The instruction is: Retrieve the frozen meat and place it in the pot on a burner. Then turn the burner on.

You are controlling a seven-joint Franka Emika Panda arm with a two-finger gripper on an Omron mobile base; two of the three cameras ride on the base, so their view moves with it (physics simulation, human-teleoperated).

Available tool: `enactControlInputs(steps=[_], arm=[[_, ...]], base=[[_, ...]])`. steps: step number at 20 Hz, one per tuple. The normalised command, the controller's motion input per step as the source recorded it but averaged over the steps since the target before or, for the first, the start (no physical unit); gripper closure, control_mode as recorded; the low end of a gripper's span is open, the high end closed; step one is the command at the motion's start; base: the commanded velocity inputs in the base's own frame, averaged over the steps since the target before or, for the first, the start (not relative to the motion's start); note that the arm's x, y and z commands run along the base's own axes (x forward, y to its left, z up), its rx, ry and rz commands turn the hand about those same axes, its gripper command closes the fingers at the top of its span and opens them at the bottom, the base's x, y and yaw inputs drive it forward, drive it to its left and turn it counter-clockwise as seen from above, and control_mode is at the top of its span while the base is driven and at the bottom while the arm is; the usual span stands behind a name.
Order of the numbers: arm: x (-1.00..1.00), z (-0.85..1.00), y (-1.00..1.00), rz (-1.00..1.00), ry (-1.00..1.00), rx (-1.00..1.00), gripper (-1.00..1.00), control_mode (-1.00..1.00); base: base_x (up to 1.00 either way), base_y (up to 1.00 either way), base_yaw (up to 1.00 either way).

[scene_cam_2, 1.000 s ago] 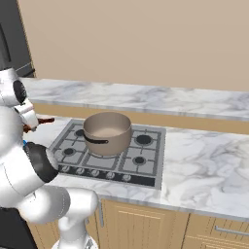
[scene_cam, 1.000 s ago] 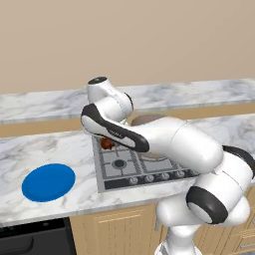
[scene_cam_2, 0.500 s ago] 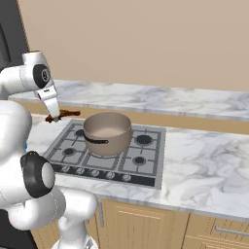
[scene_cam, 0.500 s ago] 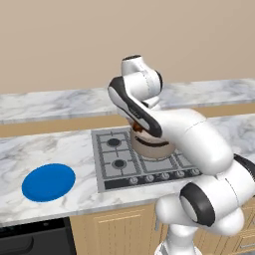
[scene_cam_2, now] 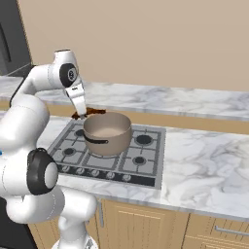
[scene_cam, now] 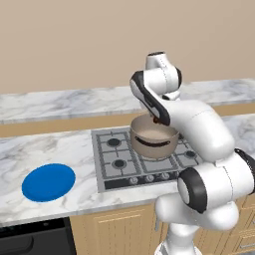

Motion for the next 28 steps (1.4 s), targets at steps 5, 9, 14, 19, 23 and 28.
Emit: enactControlInputs(steps=[5,9,14,19,23,28], arm=[[0.28,-0.24,-0.22,0.05,-0.08,-0.01,1.0,-1.0],[0.38,-0.23,-0.31,0.08,-0.03,0.0,1.0,-1.0],[0.45,-0.18,-0.34,0.18,0.0,0.01,1.0,-1.0],[0.31,-0.11,-0.28,0.24,0.0,0.03,1.0,-1.0],[0.25,-0.22,-0.06,0.24,0.0,0.08,1.0,-1.0],[0.08,-0.3,0.01,0.22,0.0,0.03,1.0,-1.0]], base=[[0.0,0.0,0.0],[0.0,0.0,0.0],[0.0,0.0,0.0],[0.0,0.0,0.0],[0.0,0.0,0.0],[0.0,0.0,0.0]])
